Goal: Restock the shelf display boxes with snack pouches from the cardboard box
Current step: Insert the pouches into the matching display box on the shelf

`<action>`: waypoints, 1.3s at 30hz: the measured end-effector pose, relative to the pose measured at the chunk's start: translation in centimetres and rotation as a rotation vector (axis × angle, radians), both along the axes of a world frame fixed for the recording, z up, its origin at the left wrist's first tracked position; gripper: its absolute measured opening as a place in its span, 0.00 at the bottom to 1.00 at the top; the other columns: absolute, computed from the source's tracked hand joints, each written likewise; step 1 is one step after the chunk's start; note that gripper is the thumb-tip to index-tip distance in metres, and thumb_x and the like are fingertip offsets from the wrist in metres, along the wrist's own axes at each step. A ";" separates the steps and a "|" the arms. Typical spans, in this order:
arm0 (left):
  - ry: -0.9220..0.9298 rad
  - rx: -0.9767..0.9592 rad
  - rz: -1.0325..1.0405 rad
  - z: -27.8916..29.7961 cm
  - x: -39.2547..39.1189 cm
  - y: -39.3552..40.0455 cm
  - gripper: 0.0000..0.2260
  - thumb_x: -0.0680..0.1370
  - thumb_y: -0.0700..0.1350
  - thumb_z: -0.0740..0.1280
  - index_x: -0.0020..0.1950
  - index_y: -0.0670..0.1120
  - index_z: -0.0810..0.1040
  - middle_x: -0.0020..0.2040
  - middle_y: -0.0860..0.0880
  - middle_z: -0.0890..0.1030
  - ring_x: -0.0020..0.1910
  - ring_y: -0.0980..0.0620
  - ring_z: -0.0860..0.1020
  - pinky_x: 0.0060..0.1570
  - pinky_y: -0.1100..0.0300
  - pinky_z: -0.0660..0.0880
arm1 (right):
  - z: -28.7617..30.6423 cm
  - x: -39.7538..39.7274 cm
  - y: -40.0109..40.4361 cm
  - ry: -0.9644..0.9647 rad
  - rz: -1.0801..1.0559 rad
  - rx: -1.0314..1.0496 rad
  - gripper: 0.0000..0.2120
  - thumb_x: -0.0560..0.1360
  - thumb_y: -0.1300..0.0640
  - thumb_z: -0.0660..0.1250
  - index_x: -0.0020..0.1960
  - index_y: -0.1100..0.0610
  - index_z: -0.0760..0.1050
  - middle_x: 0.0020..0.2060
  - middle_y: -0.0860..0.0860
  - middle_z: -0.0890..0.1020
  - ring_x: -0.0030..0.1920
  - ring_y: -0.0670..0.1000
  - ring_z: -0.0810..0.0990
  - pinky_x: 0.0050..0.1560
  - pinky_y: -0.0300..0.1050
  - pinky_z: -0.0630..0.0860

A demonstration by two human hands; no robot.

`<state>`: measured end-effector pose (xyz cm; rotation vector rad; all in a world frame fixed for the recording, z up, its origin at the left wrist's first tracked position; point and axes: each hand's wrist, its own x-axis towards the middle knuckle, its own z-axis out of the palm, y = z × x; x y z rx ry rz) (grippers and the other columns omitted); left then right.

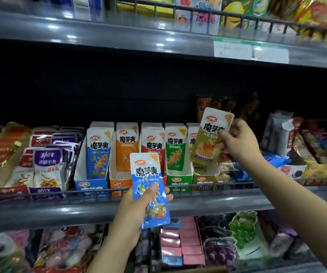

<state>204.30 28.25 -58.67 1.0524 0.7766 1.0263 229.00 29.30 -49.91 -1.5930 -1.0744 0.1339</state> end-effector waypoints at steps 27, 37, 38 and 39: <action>0.061 0.016 0.043 -0.4 0.5 0.2 0.07 0.76 0.41 0.67 0.53 0.47 0.80 0.46 0.47 0.86 0.45 0.47 0.84 0.47 0.50 0.80 | -1.5 -2.5 2.9 -0.093 0.371 -0.191 0.06 0.74 0.56 0.70 0.49 0.55 0.81 0.43 0.50 0.85 0.39 0.47 0.83 0.40 0.43 0.81; 0.171 0.217 0.257 0.4 -2.1 0.5 0.05 0.72 0.40 0.72 0.47 0.45 0.81 0.39 0.49 0.85 0.38 0.49 0.84 0.38 0.52 0.82 | 0.2 -10.5 3.5 -0.108 0.879 -0.520 0.12 0.73 0.61 0.71 0.52 0.53 0.72 0.42 0.53 0.85 0.40 0.53 0.83 0.28 0.38 0.75; 0.190 0.273 0.290 0.3 -2.5 0.6 0.06 0.73 0.41 0.71 0.49 0.45 0.81 0.40 0.50 0.85 0.39 0.50 0.84 0.38 0.54 0.82 | 0.3 -11.1 3.9 -0.117 0.874 -0.524 0.12 0.73 0.61 0.71 0.52 0.53 0.71 0.43 0.54 0.85 0.42 0.54 0.84 0.28 0.37 0.74; 0.235 0.341 0.325 0.0 -2.8 0.9 0.08 0.75 0.43 0.69 0.54 0.45 0.81 0.43 0.51 0.85 0.41 0.53 0.83 0.39 0.58 0.81 | 0.4 -11.7 4.1 -0.121 0.862 -0.520 0.13 0.73 0.61 0.70 0.54 0.54 0.70 0.43 0.54 0.85 0.40 0.53 0.84 0.27 0.37 0.73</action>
